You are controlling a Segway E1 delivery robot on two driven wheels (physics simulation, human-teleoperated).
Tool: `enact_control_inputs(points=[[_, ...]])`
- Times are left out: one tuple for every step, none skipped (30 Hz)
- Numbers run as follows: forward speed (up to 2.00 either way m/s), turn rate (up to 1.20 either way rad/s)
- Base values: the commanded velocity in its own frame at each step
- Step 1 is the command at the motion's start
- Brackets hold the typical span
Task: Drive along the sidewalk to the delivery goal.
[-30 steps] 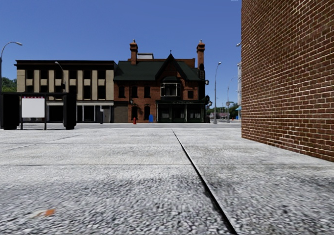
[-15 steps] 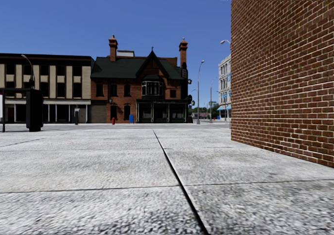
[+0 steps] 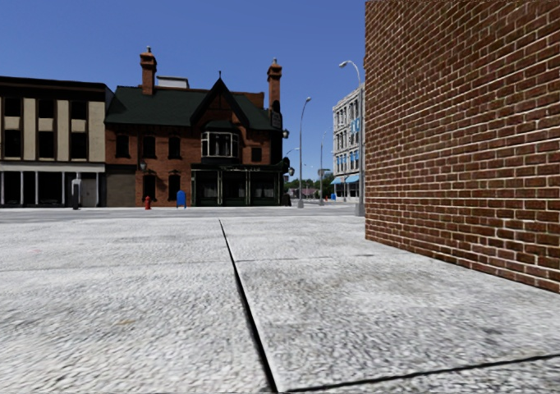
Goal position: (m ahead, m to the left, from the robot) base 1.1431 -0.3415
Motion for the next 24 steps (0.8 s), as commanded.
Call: enact_control_inputs(points=[[1.02,-0.45],[1.01,-0.49],[1.00,-0.49],[1.00,-0.50],[0.98,-0.50],[0.98,-0.50],[0.94,-0.50],[0.88,-0.50],[0.84,-0.50],[0.84,-0.50],[0.83,-0.50],[0.82,-0.50],[0.81,-0.50],[0.80,-0.50],[0.80,-0.50],[0.79,-0.50],[0.78,-0.50],[0.77,-0.50],[0.77,-0.50],[0.71,-0.50],[0.62,-0.50],[0.53,-0.50],[0.53,-0.50],[0.48,-0.50]])
